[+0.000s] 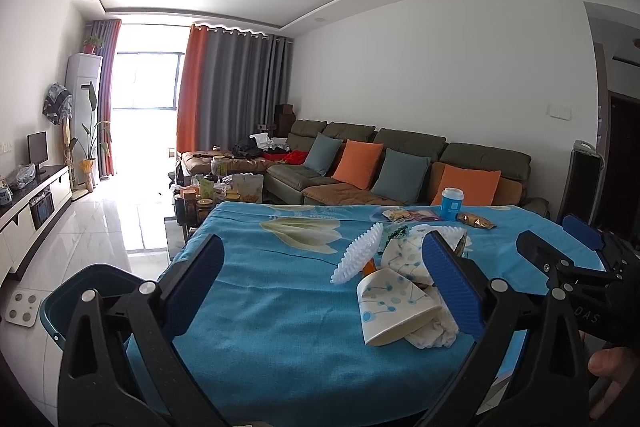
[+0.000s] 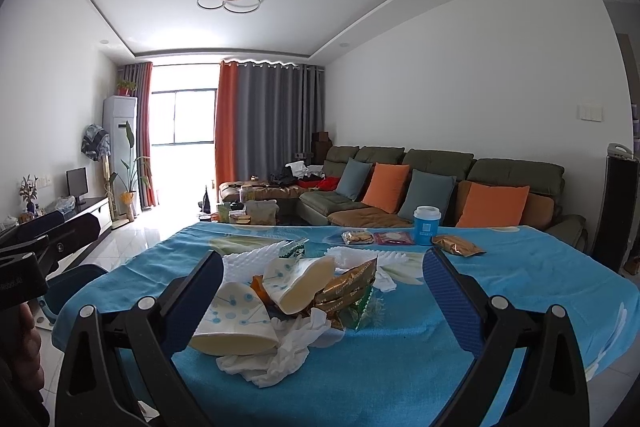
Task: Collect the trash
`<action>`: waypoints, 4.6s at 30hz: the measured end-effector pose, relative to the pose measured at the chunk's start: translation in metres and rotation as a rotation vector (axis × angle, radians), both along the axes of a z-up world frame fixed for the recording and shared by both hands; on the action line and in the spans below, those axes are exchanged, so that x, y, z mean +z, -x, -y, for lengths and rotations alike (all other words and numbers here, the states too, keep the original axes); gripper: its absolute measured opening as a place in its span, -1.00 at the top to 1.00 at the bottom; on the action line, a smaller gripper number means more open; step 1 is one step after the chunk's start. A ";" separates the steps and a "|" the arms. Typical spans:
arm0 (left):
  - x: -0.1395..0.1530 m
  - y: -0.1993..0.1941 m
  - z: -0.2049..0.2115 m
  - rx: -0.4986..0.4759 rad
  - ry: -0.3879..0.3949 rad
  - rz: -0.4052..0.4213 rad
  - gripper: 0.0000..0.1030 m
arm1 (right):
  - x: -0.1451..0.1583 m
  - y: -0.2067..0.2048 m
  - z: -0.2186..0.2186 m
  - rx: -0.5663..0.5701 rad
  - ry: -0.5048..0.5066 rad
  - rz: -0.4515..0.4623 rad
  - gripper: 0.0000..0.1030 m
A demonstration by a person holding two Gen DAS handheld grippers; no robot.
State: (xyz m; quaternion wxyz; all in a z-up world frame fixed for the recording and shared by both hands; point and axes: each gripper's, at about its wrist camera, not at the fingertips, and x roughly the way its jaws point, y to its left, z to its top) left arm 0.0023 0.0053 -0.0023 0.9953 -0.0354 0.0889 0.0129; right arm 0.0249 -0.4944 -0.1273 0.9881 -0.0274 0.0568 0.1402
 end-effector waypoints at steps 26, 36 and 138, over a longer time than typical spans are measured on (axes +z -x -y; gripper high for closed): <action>0.000 -0.004 -0.002 0.003 0.007 0.007 -0.89 | 0.001 0.000 0.002 0.001 -0.002 -0.001 -0.87; 0.001 -0.003 -0.002 0.002 0.010 0.013 -0.89 | 0.002 0.000 0.001 0.002 0.000 -0.001 -0.87; -0.075 -0.247 0.040 -0.270 -0.199 -0.545 0.53 | -0.041 -0.176 -0.037 0.298 -0.198 -0.582 0.84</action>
